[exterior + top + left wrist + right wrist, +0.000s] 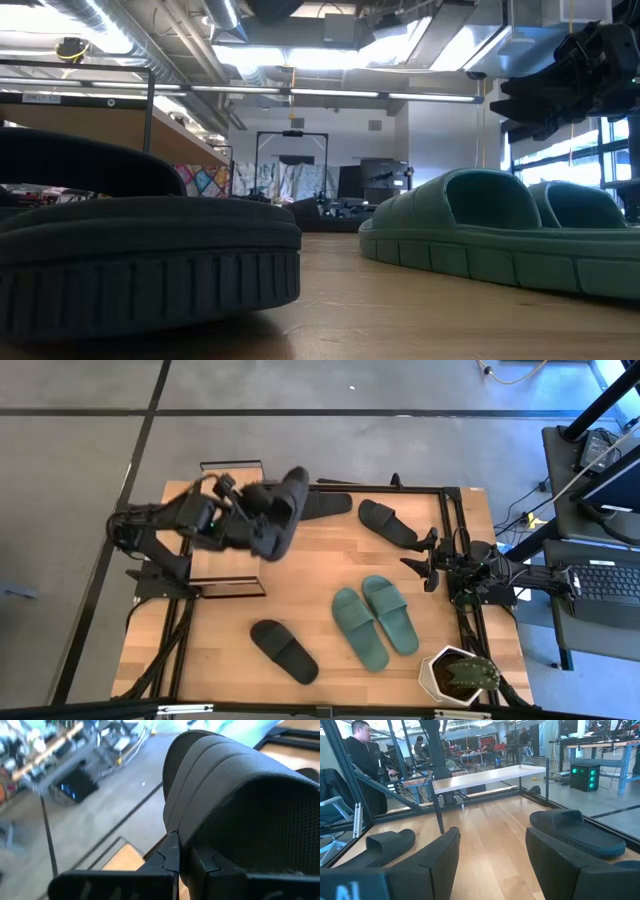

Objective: Pick and place slides into the shelf
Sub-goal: Put the black slipper on the shelf

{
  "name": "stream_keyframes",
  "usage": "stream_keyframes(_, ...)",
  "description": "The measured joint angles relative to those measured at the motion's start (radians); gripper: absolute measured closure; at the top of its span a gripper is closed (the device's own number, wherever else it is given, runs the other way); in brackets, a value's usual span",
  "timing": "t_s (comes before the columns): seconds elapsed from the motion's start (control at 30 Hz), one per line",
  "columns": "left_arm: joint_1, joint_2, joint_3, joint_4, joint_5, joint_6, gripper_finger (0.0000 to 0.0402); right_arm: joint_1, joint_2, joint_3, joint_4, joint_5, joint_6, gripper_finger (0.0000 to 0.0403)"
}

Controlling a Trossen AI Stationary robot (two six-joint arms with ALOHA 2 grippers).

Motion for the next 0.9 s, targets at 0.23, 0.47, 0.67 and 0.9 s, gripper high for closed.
stream_keyframes(0.23,0.221,-0.044,0.0,0.0,0.079,0.034,0.04,0.0,0.0,0.0,0.0,0.0,0.0,0.0176)
stream_keyframes(0.47,0.398,-0.048,0.0,0.0,0.167,0.082,0.04,0.0,0.0,0.0,0.0,0.0,-0.001,0.0176)
stream_keyframes(0.67,0.477,-0.04,-0.048,0.001,0.201,0.152,0.04,0.0,0.0,0.0,0.0,0.0,-0.002,0.0176)
stream_keyframes(0.9,0.541,-0.05,-0.172,0.002,0.247,0.2,0.04,0.0,0.0,0.0,0.0,0.0,-0.005,0.0176)
